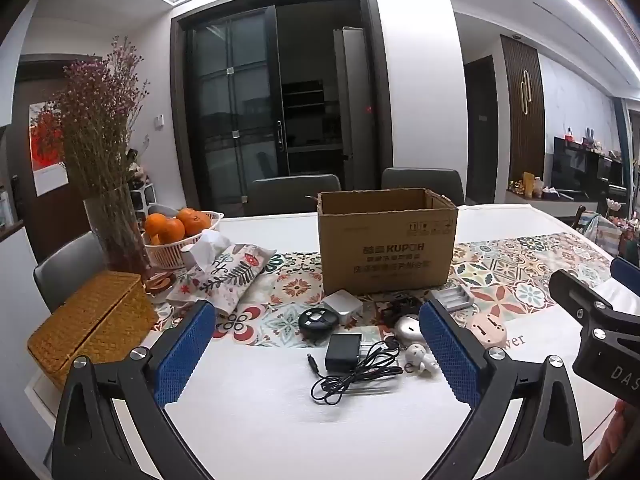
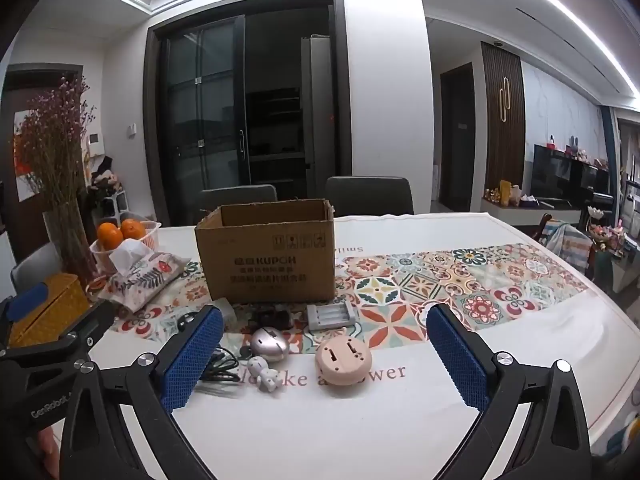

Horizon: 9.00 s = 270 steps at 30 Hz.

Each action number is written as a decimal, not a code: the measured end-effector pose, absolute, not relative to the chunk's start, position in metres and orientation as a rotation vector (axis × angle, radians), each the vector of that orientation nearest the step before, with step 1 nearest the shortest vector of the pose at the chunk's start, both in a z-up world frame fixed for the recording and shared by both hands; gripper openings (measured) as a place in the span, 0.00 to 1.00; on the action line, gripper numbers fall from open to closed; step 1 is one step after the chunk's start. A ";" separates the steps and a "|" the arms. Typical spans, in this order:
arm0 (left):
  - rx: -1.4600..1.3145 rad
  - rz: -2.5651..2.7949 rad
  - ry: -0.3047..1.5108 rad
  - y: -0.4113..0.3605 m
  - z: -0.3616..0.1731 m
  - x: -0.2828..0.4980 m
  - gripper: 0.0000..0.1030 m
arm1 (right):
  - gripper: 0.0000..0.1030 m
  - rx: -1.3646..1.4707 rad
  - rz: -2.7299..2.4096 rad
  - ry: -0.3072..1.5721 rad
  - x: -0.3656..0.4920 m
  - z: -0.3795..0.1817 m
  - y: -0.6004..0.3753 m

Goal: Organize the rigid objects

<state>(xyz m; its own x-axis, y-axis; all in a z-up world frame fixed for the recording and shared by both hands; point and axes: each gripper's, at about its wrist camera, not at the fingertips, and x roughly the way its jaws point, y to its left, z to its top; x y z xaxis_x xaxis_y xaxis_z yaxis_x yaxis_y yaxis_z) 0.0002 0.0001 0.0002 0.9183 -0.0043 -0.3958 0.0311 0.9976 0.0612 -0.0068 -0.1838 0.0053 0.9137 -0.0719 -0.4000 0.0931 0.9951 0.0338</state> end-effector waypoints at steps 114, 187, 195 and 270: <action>0.098 -0.023 0.615 0.000 -0.053 0.062 1.00 | 1.00 0.114 -0.080 0.615 0.055 -0.045 -0.185; 0.027 -0.242 0.934 -0.019 -0.143 0.167 0.40 | 0.73 0.134 -0.108 0.941 0.151 -0.146 -0.196; -0.006 -0.240 0.890 -0.013 -0.125 0.155 0.39 | 0.73 0.115 -0.088 0.883 0.140 -0.125 -0.191; 0.054 -0.229 0.530 -0.034 0.073 0.303 0.39 | 0.73 0.113 0.127 0.622 0.289 0.042 -0.193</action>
